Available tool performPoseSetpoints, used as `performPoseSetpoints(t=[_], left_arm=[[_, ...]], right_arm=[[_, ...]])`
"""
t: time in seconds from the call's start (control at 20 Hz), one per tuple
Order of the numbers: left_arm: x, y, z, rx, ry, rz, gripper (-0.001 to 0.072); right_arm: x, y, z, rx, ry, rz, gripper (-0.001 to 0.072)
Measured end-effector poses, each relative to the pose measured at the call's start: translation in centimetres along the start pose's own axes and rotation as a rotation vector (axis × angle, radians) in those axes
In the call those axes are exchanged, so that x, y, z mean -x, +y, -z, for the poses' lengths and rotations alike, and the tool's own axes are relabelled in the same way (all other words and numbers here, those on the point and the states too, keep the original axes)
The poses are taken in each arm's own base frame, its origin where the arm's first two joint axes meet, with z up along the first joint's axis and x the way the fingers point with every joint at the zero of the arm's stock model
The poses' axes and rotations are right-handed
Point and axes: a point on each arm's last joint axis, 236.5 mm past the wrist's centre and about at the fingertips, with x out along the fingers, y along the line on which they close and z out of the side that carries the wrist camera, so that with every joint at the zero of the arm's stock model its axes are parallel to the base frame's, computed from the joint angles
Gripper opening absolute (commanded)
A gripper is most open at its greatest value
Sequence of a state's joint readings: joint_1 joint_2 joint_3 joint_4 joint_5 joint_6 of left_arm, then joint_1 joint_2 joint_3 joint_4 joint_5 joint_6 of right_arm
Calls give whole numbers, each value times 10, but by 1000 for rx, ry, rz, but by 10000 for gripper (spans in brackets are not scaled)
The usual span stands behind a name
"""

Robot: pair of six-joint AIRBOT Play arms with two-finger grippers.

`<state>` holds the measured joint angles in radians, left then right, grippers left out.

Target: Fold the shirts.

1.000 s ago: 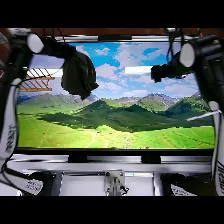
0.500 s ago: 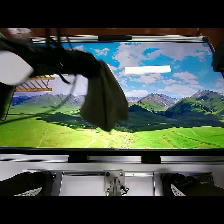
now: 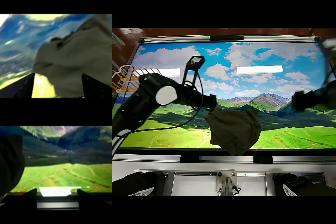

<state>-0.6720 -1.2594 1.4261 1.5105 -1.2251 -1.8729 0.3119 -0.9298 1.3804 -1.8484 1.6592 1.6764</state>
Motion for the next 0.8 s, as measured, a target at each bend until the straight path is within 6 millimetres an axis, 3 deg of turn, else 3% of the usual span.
performPoseSetpoints(t=[0.15,0.3,0.4,0.5,0.65,0.75,0.8], left_arm=[[-8,21,54,23,157,-12,710],[-38,15,119,84,295,64,707],[-61,7,152,135,345,110,706],[-84,-1,170,195,356,145,707],[-114,-15,176,284,336,188,690],[-129,-22,174,322,315,204,552],[-136,-23,172,337,304,207,429]], right_arm=[[-55,16,39,-6,161,-78,613],[-96,30,64,-128,242,-225,612],[-114,35,72,-220,259,-299,613],[-129,37,81,-280,273,-332,614],[-147,50,98,-334,327,-388,621],[-157,63,105,-358,368,-441,621],[-161,70,107,-368,390,-471,622]])
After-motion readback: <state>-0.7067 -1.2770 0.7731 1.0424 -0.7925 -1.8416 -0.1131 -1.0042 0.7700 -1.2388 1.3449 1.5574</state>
